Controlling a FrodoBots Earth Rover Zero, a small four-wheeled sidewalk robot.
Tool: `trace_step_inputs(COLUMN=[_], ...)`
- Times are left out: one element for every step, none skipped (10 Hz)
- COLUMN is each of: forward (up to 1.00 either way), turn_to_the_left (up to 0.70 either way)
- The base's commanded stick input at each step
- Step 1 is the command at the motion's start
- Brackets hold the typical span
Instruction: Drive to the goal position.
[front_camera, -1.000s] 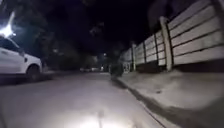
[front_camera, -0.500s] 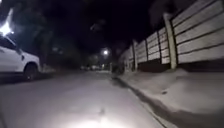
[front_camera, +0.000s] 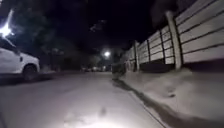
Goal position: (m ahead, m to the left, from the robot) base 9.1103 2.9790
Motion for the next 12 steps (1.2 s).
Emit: trace_step_inputs(forward=[0.50, 0.50, 0.50, 0.50, 0.50, 0.50, 0.50, 0.50, 0.50, 0.50, 0.50, 0.50], turn_to_the_left=[0.00, 0.00, 0.00, 0.00, 0.00, 0.00, 0.00, 0.00, 0.00, 0.00, 0.00, 0.00])
